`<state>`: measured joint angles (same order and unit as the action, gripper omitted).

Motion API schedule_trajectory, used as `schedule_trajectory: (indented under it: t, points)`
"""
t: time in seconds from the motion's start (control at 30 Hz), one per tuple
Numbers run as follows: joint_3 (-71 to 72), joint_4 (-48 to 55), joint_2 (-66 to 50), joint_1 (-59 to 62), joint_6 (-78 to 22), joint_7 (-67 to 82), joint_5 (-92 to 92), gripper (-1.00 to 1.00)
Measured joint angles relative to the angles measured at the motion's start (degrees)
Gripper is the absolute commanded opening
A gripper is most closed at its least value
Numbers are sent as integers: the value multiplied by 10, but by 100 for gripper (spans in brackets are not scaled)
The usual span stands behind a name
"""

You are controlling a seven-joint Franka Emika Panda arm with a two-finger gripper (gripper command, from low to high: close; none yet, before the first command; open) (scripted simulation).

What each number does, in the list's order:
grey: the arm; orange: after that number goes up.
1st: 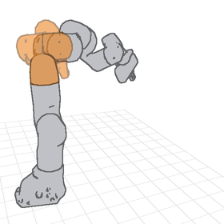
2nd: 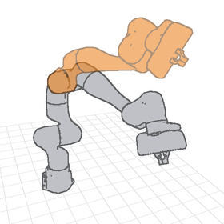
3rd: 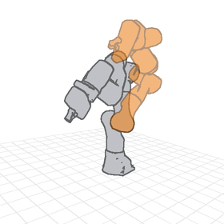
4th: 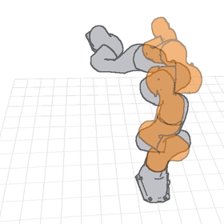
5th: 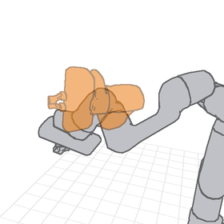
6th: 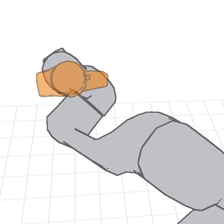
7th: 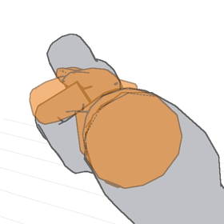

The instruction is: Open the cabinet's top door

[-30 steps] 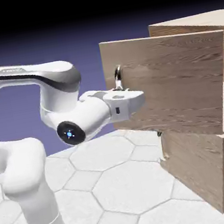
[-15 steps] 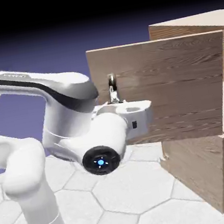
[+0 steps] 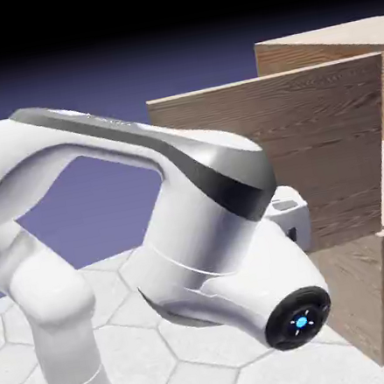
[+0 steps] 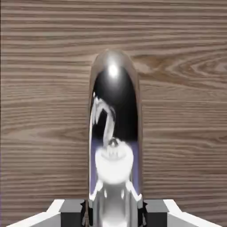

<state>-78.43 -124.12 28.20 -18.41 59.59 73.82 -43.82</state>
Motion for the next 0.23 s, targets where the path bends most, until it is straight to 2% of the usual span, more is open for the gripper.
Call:
schedule_trajectory:
  t: [0.23]
  points:
    - [-119,82,30,-145,-39,-17,39,-100]
